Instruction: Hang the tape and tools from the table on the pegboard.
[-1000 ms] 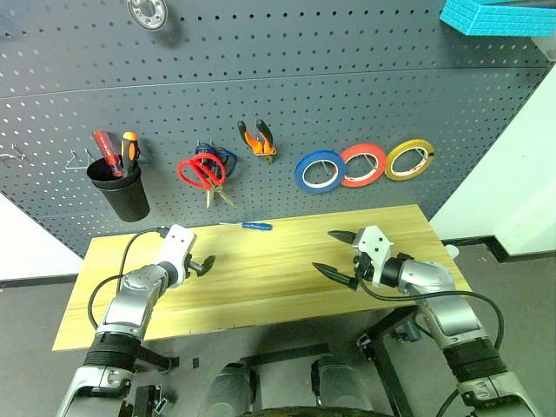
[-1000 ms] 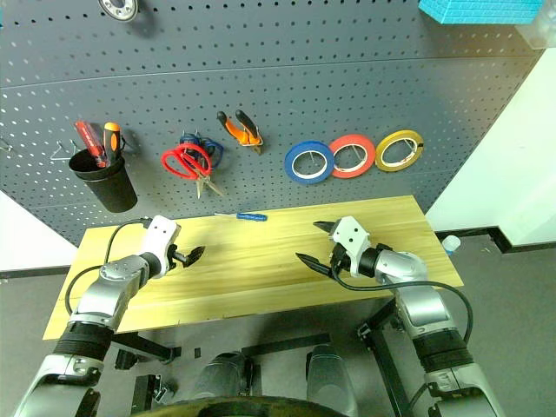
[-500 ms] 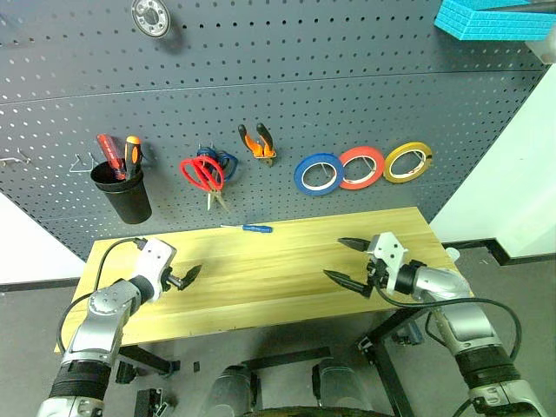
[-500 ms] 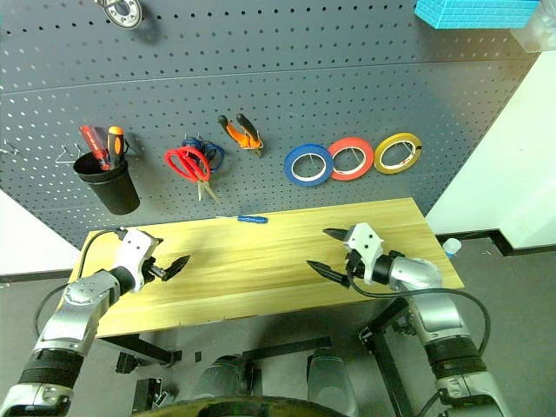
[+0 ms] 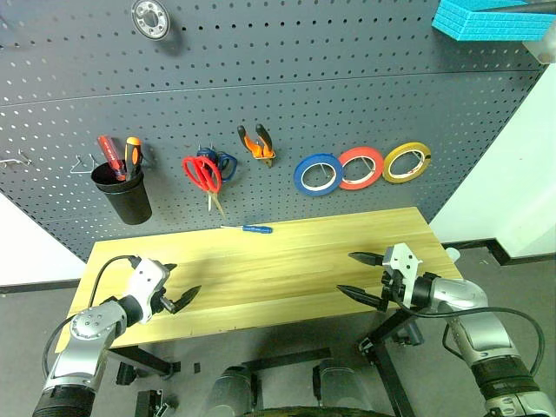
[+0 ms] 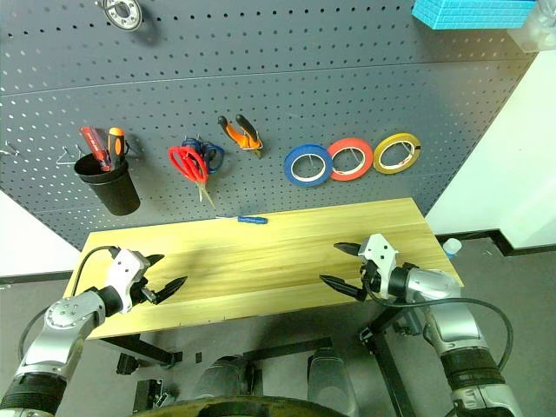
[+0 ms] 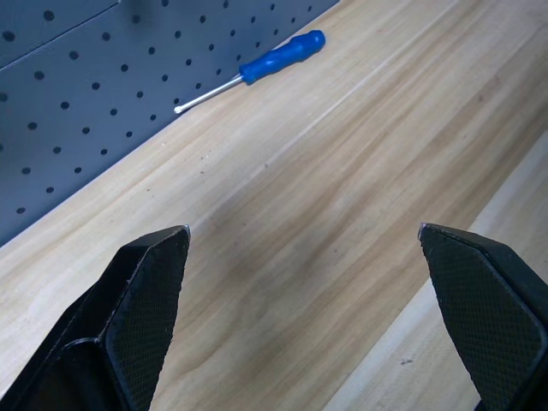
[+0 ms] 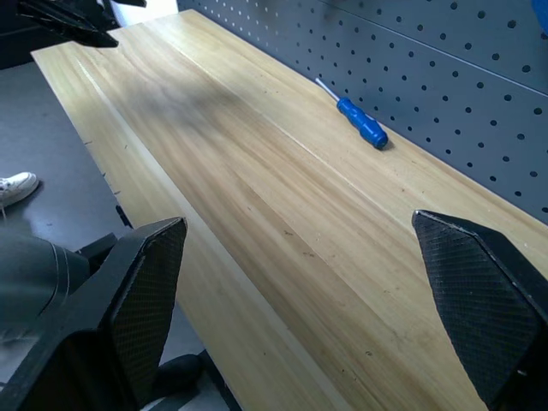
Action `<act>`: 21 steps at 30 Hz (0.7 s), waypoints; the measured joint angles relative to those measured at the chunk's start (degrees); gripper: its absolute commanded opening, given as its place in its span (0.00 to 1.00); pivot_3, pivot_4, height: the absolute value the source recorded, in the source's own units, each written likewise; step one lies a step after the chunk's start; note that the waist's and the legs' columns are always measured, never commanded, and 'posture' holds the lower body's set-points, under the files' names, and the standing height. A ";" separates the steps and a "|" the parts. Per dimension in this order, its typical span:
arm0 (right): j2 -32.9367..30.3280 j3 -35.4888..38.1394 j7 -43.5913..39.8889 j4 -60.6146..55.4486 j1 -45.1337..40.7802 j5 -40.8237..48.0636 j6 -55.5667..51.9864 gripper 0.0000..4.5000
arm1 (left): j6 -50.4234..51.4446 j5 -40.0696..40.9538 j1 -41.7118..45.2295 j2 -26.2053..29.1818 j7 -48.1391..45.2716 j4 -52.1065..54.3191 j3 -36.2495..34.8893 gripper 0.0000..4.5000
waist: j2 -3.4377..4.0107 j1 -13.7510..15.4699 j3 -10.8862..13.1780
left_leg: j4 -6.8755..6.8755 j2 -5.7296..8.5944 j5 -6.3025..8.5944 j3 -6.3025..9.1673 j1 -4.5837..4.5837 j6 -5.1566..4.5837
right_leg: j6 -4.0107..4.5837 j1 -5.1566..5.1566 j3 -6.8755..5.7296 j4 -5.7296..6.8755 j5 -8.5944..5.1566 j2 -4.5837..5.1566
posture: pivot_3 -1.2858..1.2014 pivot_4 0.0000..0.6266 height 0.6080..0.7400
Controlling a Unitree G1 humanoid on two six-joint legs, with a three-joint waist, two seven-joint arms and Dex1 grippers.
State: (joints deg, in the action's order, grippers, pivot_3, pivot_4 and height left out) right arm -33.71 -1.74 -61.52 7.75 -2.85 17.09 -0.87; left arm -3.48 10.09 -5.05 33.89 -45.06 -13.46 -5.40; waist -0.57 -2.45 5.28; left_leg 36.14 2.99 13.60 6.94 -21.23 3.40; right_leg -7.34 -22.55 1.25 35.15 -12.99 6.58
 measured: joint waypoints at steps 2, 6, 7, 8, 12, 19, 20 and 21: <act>-0.60 0.03 -0.40 -1.05 0.69 0.15 -0.67 0.98 | -1.05 -0.06 -0.80 0.66 -0.68 -0.01 0.00 0.99 | 0.02 -0.01 -0.01 | -0.01 0.00 0.00 0.00 -0.04 -0.01 | 0.00 -0.04 0.00 -0.02 0.00 0.00 | 0.49 0.05 1.00; -1.03 0.11 -0.52 -1.94 1.06 0.72 -2.03 0.98 | -2.11 0.02 -1.50 0.82 -1.40 -0.19 0.00 0.99 | 0.02 0.04 -0.01 | 0.01 0.00 0.01 -0.01 -0.04 -0.01 | 0.00 -0.03 0.00 -0.02 -0.01 0.02 | 0.49 0.06 1.00; -1.08 0.16 -0.54 -2.43 1.34 1.00 -2.24 0.98 | -2.22 0.04 -1.59 0.85 -1.67 -0.19 0.00 0.99 | 0.02 0.05 -0.01 | 0.01 0.00 0.01 -0.01 -0.04 0.00 | 0.00 -0.03 0.00 -0.02 -0.01 0.02 | 0.49 0.06 1.00; -1.09 0.16 -0.58 -2.66 1.50 1.17 -2.37 0.98 | -2.33 0.04 -1.64 0.89 -1.84 -0.20 0.00 0.99 | 0.02 0.04 -0.01 | 0.00 -0.01 0.02 -0.01 -0.04 0.00 | 0.00 -0.03 0.00 -0.02 -0.01 0.02 | 0.49 0.06 1.00; -1.11 0.16 -0.60 -2.79 1.69 1.30 -2.63 0.98 | -3.56 0.04 -2.06 1.10 -2.47 -0.34 -0.02 0.99 | 0.03 0.04 -0.01 | 0.00 0.00 0.02 -0.02 -0.06 0.00 | 0.00 -0.04 0.00 -0.04 -0.02 0.05 | 0.49 0.05 1.00; -1.10 0.16 -0.59 -2.51 1.61 1.26 -2.48 0.98 | -4.45 0.04 -2.09 1.08 -3.29 -0.45 -0.01 0.99 | 0.03 0.05 -0.01 | 0.00 0.00 0.03 -0.02 -0.08 0.00 | 0.00 -0.06 -0.01 -0.05 -0.02 0.06 | 0.49 0.05 1.00; -1.10 0.16 -0.61 -2.11 1.56 1.24 -2.30 0.98 | -4.46 0.04 -2.08 1.08 -3.35 -0.47 0.00 0.99 | 0.03 0.05 -0.01 | -0.01 0.00 0.03 -0.02 -0.08 0.00 | 0.00 -0.06 -0.01 -0.05 -0.02 0.06 | 0.49 0.05 1.00; -1.10 0.16 -0.64 -1.62 1.51 1.21 -2.05 0.98 | -4.47 0.04 -2.07 1.08 -3.38 -0.48 0.00 0.99 | 0.03 0.05 -0.01 | 0.00 0.00 0.03 -0.02 -0.08 0.00 | 0.00 -0.06 -0.01 -0.05 -0.02 0.06 | 0.49 0.05 1.00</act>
State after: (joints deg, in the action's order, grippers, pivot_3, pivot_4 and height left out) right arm -34.81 -1.59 -62.16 6.13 -1.34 18.30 -2.92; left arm -7.95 10.12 -7.13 34.97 -48.44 -13.94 -5.40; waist -0.54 -2.41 5.27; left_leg 36.13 2.99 13.62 6.92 -21.31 3.39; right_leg -7.33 -22.61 1.25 35.10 -13.01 6.64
